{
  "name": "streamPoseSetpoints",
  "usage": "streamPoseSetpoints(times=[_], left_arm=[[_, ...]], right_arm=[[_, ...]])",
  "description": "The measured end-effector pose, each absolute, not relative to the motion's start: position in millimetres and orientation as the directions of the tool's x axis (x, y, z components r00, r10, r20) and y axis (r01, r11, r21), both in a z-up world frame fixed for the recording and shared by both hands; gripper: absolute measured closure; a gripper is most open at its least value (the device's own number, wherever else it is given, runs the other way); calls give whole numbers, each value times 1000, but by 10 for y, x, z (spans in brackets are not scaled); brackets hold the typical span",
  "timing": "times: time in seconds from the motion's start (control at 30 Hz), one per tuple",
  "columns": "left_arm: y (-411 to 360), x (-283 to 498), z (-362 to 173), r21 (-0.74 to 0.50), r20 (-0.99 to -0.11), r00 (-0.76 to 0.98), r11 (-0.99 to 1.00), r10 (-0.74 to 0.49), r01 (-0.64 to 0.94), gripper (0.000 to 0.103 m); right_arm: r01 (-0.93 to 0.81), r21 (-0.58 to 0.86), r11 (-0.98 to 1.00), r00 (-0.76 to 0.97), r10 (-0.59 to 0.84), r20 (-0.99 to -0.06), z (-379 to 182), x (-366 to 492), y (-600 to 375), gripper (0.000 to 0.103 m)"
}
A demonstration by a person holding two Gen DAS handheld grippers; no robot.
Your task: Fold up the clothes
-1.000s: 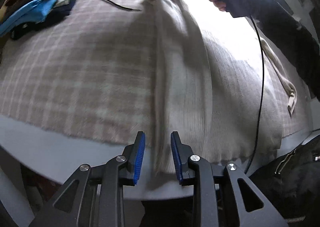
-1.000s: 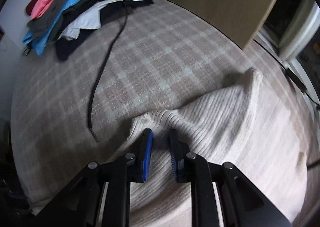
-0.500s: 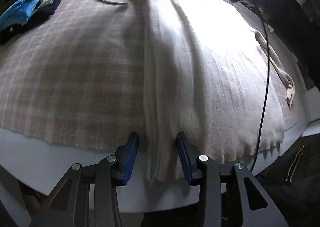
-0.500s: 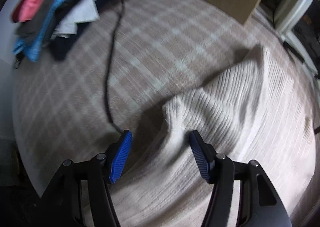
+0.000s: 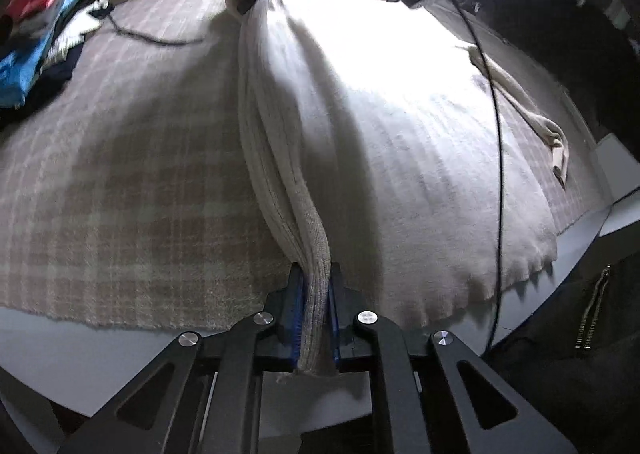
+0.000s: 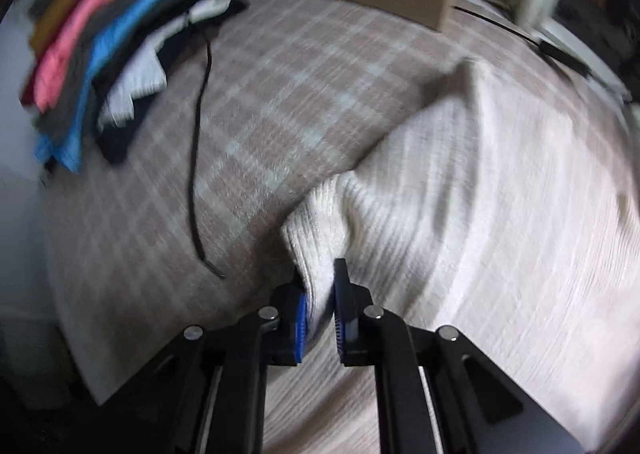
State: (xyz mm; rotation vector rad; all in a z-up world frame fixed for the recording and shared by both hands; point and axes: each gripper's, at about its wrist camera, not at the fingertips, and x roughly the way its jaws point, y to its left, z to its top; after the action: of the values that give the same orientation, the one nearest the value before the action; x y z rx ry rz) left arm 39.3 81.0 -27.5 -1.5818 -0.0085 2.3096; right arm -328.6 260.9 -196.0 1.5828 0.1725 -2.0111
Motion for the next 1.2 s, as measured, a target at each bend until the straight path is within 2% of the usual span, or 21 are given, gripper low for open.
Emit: streamPoseSetpoints(times=[0.2,0.53,0.6,0.67,0.77,0.87,1.03,1.2], left_arm=[[1135,461,98,-150,-886,-350,-904,302,-401,94],[1740,467,-236,-124,-930,-215,-804,298,-581,92],[1806,479,-280,-128,-936,-191,-793,295,-595,87],[1853,522,-279,-126,-942,-174,-784,286,-608,83],[1774,694,-134,-133,-947,-151,-771,285,-622,79],[1454,927,27,-151,-944,-150,-787,295,-599,73],[1137,845,15,-180,-937,-184,-861,298,-476,75],[1469,674,-114,-245,-895,-188,-798,405,-551,75]], right_arm=[[368,430,-825,-251,-533,-808,-1667,-3147,3553,93],[160,445,-881,-286,-473,-833,-2153,-2942,4544,93],[169,467,-868,-271,-496,-825,-2178,-2983,4562,91],[175,462,-870,-245,-493,-835,-2133,-2996,4565,85],[199,421,-885,-235,-460,-856,-1950,-2862,4618,63],[232,400,-887,-260,-452,-853,-1721,-2600,4754,63],[316,423,-849,-243,-503,-829,-1573,-1943,4677,63],[455,508,-732,-143,-623,-769,-1643,-1471,4079,63]])
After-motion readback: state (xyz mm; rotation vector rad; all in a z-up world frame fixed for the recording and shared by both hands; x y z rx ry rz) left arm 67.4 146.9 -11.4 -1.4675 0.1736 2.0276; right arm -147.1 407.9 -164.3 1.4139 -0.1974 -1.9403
